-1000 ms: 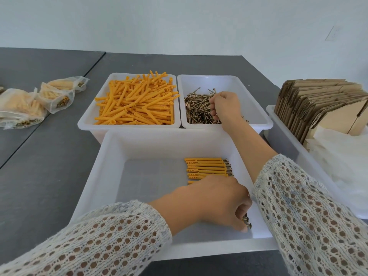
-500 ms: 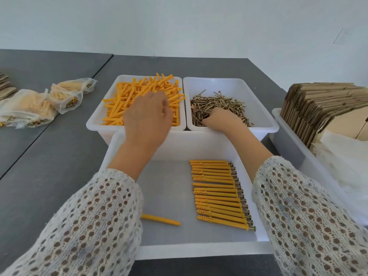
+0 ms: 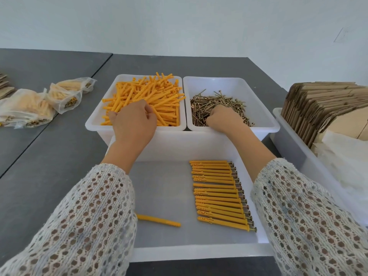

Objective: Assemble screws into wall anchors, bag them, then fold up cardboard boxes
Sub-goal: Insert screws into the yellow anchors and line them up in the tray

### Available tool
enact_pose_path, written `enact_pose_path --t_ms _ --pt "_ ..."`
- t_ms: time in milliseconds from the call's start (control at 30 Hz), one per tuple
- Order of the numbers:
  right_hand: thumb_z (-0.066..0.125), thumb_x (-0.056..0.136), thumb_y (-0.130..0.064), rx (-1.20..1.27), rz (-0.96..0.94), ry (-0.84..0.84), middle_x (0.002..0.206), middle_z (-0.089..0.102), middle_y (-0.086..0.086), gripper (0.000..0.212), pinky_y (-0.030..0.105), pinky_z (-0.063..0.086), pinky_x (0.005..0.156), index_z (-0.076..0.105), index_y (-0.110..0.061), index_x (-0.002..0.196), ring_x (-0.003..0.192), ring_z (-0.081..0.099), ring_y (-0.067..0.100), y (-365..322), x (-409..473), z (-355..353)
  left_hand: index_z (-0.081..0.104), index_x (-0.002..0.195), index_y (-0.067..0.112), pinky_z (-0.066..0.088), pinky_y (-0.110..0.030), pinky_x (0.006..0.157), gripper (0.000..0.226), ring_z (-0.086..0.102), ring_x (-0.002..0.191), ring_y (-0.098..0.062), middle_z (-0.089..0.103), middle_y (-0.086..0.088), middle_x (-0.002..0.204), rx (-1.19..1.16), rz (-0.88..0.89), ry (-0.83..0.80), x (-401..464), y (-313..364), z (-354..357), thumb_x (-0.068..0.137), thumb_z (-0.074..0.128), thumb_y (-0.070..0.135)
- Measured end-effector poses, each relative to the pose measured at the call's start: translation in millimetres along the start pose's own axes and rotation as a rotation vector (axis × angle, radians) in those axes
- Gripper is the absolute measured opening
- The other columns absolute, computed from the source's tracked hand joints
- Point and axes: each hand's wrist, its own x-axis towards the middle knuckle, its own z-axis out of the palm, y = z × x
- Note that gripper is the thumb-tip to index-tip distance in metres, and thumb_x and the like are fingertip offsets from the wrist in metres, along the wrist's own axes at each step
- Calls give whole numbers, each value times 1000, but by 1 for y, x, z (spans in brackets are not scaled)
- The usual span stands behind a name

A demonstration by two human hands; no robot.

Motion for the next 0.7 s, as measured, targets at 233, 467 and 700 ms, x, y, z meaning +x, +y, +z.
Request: enact_pose_path --t_ms 233,467,700 --pt "45 75 -7 31 -98 244 56 28 -3 23 25 20 51 32 -18 60 52 25 18 -4 -9 3 66 98 24 44 -45 96 14 57 82 -15 57 13 75 -226 50 6 -1 7 6 90 56 19" --pt "47 84 -11 152 -191 246 67 55 2 16 30 41 58 62 -11 79 61 46 18 -5 -8 5 68 92 28 54 -35 72 11 56 69 -4 60 14 74 -377 132 -117 0 11 6 88 64 19" --pt "48 90 -10 270 -206 391 74 60 -1 17 30 47 63 65 -14 88 66 53 16 -7 -7 2 71 91 28 50 -33 70 5 62 84 -13 62 14 79 -235 93 -177 5 8 12 90 68 32"
